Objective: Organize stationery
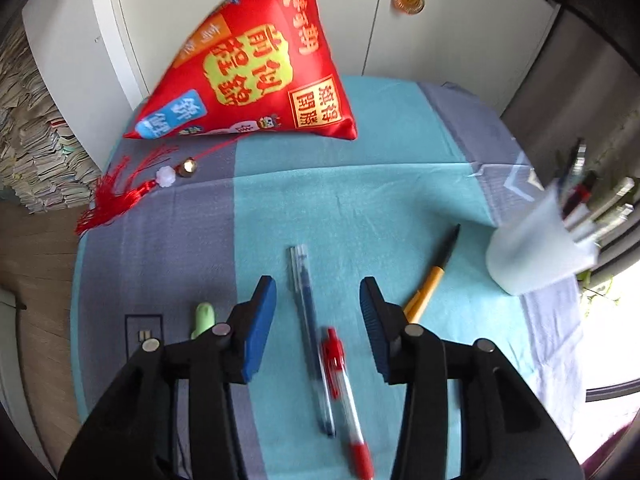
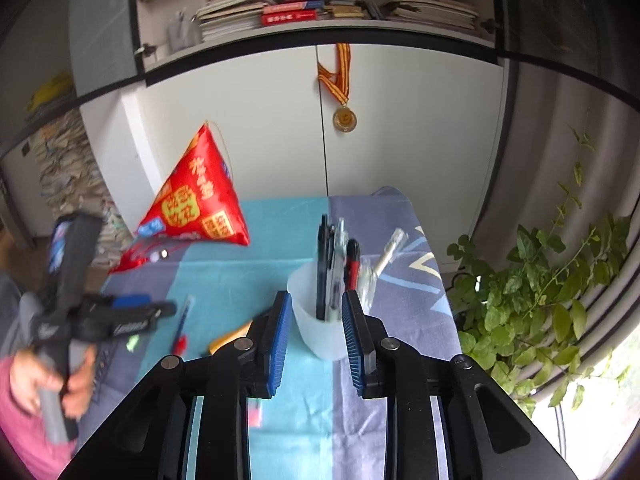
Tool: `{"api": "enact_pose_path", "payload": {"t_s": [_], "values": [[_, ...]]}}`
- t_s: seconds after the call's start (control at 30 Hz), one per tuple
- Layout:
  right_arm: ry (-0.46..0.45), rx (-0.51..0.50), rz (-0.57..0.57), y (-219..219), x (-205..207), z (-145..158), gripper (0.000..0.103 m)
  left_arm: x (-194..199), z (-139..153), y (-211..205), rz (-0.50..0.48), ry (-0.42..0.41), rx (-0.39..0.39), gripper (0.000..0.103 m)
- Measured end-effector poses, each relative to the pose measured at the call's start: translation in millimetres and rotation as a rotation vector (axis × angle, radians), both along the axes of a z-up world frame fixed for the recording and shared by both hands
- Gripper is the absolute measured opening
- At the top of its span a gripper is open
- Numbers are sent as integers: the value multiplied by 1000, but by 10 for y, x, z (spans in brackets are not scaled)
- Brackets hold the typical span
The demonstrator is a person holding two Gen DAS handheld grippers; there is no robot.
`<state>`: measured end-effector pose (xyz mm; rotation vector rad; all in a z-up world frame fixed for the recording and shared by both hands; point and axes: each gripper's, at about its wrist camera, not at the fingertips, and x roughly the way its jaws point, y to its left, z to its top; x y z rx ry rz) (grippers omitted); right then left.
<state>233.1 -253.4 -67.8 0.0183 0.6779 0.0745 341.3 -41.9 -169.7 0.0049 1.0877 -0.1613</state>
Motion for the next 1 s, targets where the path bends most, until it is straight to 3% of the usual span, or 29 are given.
{"api": "enact_pose_path", "payload": {"t_s": [0.1, 0.17, 0.4, 0.5, 0.6, 0.87, 1.0], "values": [[2, -29, -10, -45, -86, -34, 25, 140, -148, -71, 4, 47, 14, 35], [5, -24, -18, -101, -119, -46, 25, 204, -228, -77, 6, 75, 9, 22], [24, 12, -29, -219, -129, -129, 26, 289, -358, 22, 50, 85, 38, 22], [40, 21, -20, -203, -117, -187, 26, 293, -371, 43, 52, 76, 47, 8], [49, 25, -14, -199, -124, -224, 26, 247, -318, 88, 56, 77, 7, 7], [62, 38, -28, -273, -143, -293, 26, -258, 552, -20, -21, -128, -84, 7], [76, 56, -44, -357, -160, -359, 26, -397, 960, -266, -87, -237, -153, 7]]}}
